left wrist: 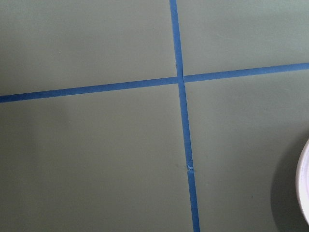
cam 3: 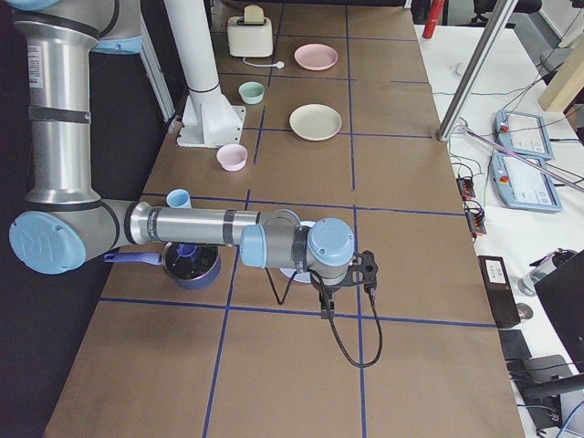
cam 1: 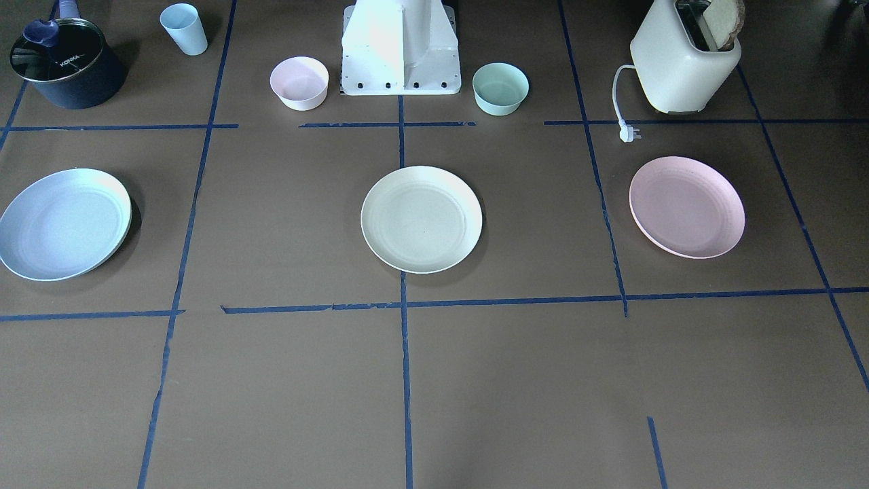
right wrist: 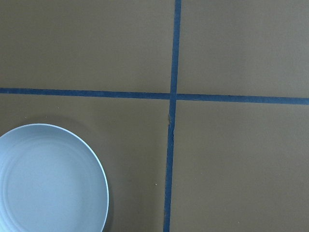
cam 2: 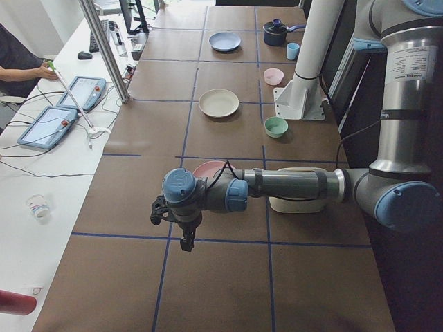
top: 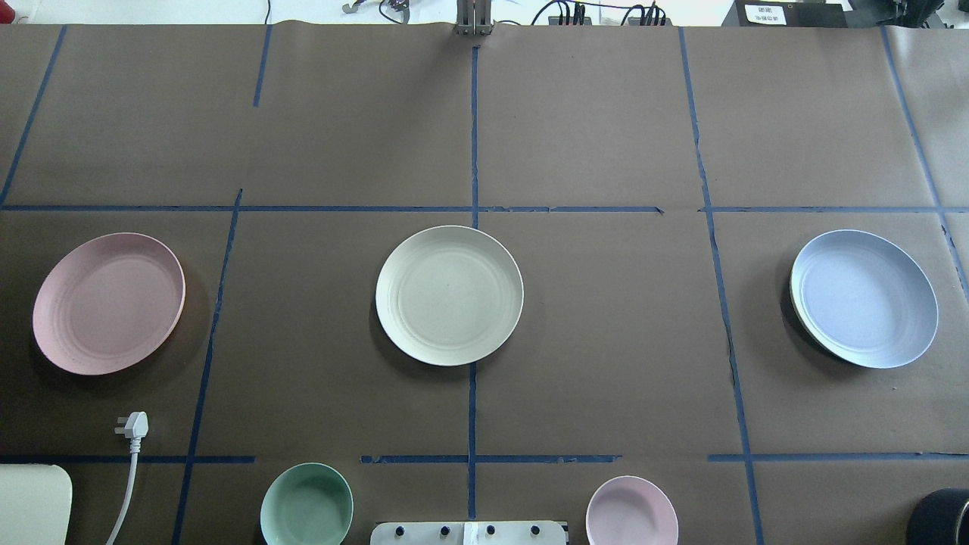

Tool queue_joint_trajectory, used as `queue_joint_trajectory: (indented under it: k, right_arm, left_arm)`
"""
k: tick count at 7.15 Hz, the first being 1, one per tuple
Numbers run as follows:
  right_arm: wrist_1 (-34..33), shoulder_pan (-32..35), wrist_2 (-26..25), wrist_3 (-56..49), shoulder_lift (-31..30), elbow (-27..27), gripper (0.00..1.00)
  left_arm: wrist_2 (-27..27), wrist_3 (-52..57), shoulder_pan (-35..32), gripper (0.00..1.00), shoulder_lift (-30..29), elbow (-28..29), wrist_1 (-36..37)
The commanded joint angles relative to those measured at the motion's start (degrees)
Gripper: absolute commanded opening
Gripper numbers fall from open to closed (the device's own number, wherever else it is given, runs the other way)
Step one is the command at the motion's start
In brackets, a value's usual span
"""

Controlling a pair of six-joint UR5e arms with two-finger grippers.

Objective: Stack three plates with pink and blue

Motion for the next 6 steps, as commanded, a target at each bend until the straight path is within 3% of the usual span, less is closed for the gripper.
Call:
queue_joint_trajectory:
  k: [1, 4, 6]
  right_arm:
    - [0.0, 0.0, 0.0, 0.0, -0.1, 0.0, 1.00]
    - [0.0, 0.0, 0.0, 0.1, -0.1, 0.2, 1.00]
    - [0.1, 0.0, 0.0, 0.1, -0.1, 0.2, 1.00]
  left_arm:
    - [-0.1, -0.1, 0.0, 1.00, -0.1, -0.1, -0.1]
    - [-0.2, -8.9, 0.1, 1.00, -0.1, -3.3, -0.6]
    - [-3.8, -15.7, 2.1, 1.00, 1.3, -6.4, -1.9]
